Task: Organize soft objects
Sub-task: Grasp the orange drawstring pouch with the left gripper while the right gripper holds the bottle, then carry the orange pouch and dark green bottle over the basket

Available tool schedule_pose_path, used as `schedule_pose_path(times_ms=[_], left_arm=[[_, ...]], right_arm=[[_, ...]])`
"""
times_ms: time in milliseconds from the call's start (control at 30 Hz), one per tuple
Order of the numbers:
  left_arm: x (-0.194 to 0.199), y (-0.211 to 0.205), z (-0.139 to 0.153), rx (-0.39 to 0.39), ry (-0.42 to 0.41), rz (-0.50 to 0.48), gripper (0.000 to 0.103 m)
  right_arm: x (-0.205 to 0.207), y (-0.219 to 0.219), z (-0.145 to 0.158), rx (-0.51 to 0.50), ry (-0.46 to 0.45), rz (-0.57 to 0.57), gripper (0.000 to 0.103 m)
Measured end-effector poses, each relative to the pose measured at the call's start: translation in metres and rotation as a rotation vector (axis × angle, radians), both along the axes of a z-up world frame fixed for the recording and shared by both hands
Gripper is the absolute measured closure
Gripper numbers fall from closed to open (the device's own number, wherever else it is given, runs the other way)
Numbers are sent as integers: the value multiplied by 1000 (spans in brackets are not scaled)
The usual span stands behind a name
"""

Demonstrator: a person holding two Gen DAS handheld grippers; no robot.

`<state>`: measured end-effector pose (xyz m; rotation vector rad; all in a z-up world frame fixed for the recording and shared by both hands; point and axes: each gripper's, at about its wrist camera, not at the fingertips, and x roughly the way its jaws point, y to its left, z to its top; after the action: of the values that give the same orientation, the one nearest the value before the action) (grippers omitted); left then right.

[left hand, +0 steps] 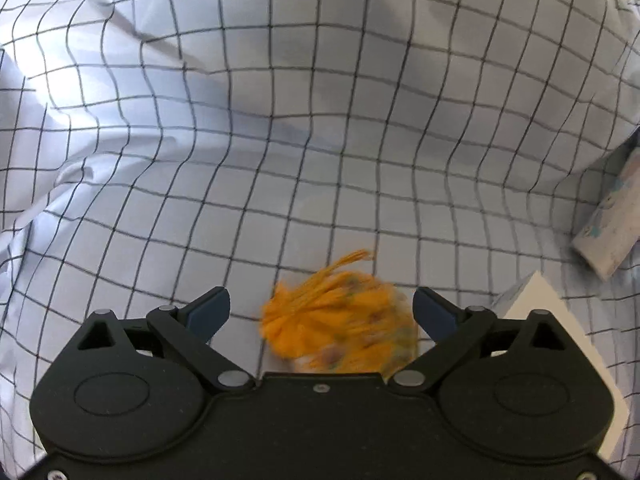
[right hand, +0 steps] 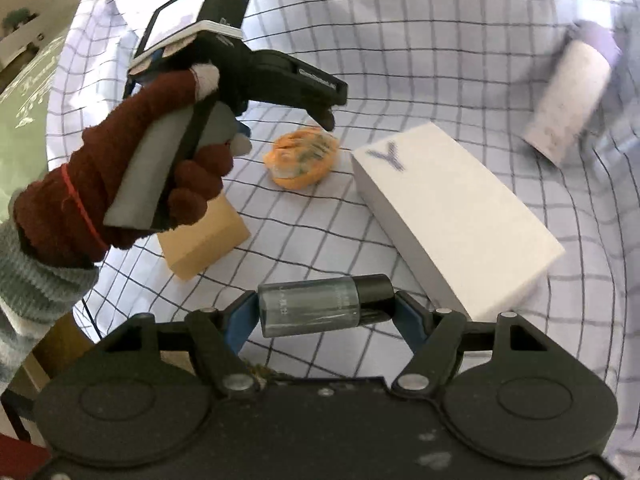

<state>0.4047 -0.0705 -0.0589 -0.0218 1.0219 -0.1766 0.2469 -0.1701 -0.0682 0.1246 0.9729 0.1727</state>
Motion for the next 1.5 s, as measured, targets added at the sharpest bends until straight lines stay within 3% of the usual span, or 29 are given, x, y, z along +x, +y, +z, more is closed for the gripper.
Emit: schedule_pose_path(times_ms=[167,367,600,667,700,733,900,1067,1300,1500], left_arm=[[5,-12,-15,87,25,11,3],[10,-9,-29,12,92,21,2],[14,-9,-41,-42,115,23,3],[9,-10,-40,-60,97,11,17],[6,-9,-38,-91,86,-1,36],[3,-8,-34,-120,85,-13,42],[-15,-5,-11,-73,9,1,43],[-45,19,31,-94,-31,5,43],[-109,45,91,-90,-145,-68,42],[-161,55,110,-64,-185,-146,42]], right_arm=[[-10,-3,7,-13,-11,-43,31],[-20,-6,16,2,-37,-66,31],[-33,-8,22,23,-57,-102,31],[-36,-10,24,27,-60,-116,31],[-37,-11,24,28,-62,-123,31],[-37,-13,24,29,-63,-133,31],[-39,-18,30,29,-84,-169,31],[-44,-20,41,33,-116,-190,31],[-58,-21,53,52,-148,-212,31],[-72,-22,63,73,-165,-226,31]])
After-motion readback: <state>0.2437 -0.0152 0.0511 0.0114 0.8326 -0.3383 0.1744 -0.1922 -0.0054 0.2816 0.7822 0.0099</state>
